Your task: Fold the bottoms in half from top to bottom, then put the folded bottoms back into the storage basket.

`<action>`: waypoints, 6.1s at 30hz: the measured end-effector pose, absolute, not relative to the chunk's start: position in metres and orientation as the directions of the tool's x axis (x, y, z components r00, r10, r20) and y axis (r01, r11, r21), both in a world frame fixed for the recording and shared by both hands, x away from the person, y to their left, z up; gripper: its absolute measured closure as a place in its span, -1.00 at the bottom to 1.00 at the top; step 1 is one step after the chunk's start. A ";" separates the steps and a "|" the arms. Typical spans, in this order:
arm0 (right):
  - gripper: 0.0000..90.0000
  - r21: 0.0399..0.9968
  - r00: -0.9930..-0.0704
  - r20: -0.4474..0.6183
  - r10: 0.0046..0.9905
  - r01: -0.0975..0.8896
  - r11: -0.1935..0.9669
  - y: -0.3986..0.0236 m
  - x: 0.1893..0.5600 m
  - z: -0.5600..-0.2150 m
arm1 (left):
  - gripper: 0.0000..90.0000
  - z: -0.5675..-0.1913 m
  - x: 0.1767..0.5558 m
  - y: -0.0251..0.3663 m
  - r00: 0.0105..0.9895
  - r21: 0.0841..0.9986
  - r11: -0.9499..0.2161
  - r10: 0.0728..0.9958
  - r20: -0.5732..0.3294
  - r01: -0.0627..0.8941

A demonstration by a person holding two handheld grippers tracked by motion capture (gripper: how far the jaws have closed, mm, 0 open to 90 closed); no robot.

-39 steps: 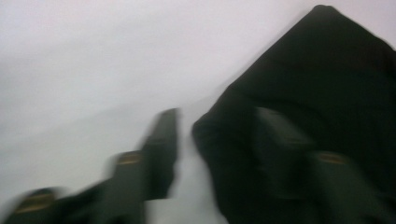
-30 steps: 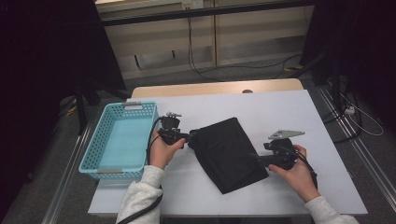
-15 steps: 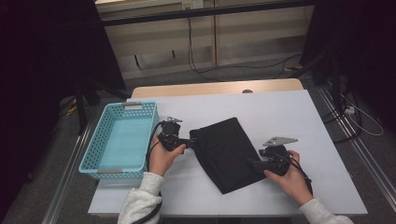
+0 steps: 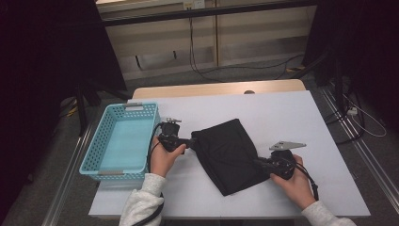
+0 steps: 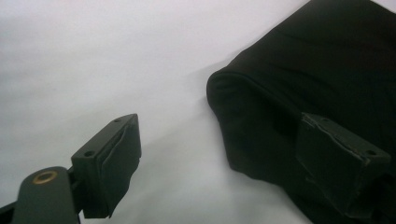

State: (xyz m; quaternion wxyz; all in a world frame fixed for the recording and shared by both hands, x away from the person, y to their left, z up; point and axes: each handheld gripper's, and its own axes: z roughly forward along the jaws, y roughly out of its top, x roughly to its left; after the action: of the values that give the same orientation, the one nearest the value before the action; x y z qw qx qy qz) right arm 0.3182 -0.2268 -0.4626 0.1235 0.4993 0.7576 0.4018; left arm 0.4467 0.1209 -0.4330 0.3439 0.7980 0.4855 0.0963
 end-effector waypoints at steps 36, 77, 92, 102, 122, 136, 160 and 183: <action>0.75 0.752 -0.493 0.127 0.861 0.614 0.240 -0.222 0.310 -0.461 | -0.47 -0.448 0.447 0.089 0.472 0.595 -0.340 0.878 -0.076 0.728; 0.77 0.767 -0.393 0.180 0.902 0.630 0.122 -0.210 0.319 -0.467 | 0.85 -0.422 0.477 0.080 0.379 0.317 -0.286 0.880 -0.287 0.904; 0.80 0.813 -0.457 0.184 0.871 0.569 0.127 -0.192 0.312 -0.449 | 0.86 -0.383 0.497 0.088 0.372 0.247 -0.312 0.893 -0.254 0.917; 0.80 0.831 -0.470 0.169 0.867 0.541 0.131 -0.178 0.310 -0.441 | 0.86 -0.363 0.504 0.094 0.383 0.248 -0.325 0.892 -0.240 0.913; 0.80 0.864 -0.507 0.176 0.844 0.491 0.115 -0.149 0.307 -0.426 | 0.87 -0.315 0.515 0.101 0.394 0.208 -0.360 0.906 -0.155 0.910; 0.80 0.896 -0.520 0.141 0.843 0.429 0.115 -0.140 0.309 -0.414 | 0.87 -0.290 0.520 0.108 0.391 0.213 -0.361 0.912 -0.122 0.908; 0.80 0.929 -0.558 0.136 0.818 0.359 0.091 -0.114 0.319 -0.390 | 0.87 -0.247 0.521 0.136 0.358 0.240 -0.329 0.930 -0.084 0.913; 0.80 0.947 -0.609 0.122 0.784 0.308 0.092 -0.079 0.329 -0.361 | 0.87 -0.206 0.522 0.172 0.287 0.233 -0.268 0.956 -0.051 0.935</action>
State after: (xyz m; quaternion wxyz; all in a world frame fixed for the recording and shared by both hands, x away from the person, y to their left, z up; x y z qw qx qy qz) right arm 0.3290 -0.0787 -0.3614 0.2153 0.3862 0.7067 0.5523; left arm 0.5223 0.1724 -0.2065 0.1094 0.7948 0.5949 0.0495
